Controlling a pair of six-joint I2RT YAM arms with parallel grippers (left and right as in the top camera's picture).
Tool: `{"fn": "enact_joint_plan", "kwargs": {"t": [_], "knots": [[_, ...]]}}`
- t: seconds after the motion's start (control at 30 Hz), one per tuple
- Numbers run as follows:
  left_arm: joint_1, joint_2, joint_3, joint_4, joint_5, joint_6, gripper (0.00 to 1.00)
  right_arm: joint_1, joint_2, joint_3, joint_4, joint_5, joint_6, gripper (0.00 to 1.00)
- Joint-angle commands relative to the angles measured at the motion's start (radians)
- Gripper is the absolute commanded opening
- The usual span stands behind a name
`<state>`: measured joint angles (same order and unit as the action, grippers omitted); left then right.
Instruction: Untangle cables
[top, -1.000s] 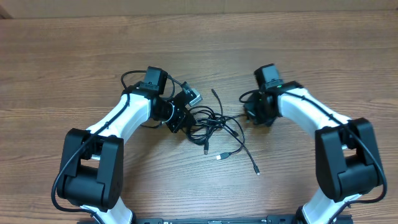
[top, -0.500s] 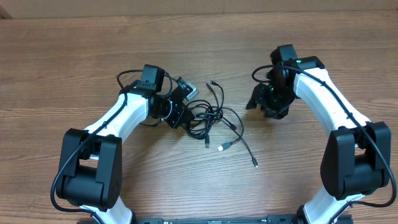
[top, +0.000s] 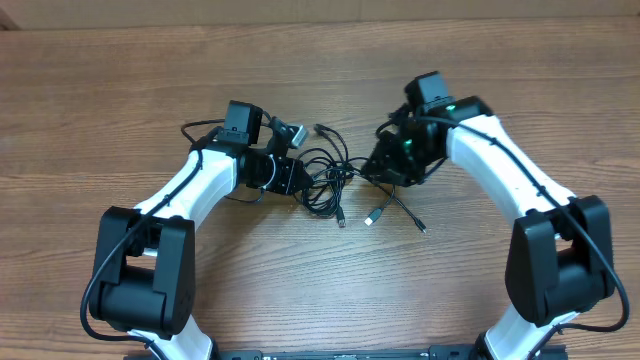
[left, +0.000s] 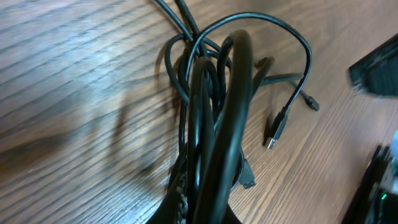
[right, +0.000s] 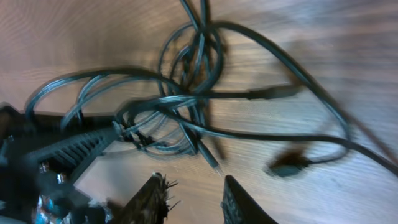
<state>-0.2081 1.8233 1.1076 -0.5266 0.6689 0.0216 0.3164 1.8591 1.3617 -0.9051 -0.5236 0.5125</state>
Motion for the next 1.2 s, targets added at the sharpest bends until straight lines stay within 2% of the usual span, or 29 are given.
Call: {"fn": "enact_joint_plan", "kwargs": {"t": [0.0,0.33,0.6,0.87,1.17], "knots": [[0.023,-0.032,0.008,-0.001,0.012,-0.07,0.04,0.032,0.002,-0.061,0.069,0.036,0.163,0.29],[0.031,-0.032,0.008,-0.011,0.018,-0.051,0.04,0.05,0.002,-0.177,0.344,0.068,0.35,0.29],[0.031,-0.032,0.008,-0.015,0.111,0.006,0.04,0.079,0.002,-0.199,0.405,0.121,0.413,0.29],[0.031,-0.032,0.008,-0.023,0.111,0.008,0.04,0.129,0.002,-0.256,0.496,0.191,0.508,0.3],[0.031,-0.032,0.008,-0.049,0.146,0.025,0.04,0.14,0.002,-0.312,0.642,0.263,0.513,0.3]]}}
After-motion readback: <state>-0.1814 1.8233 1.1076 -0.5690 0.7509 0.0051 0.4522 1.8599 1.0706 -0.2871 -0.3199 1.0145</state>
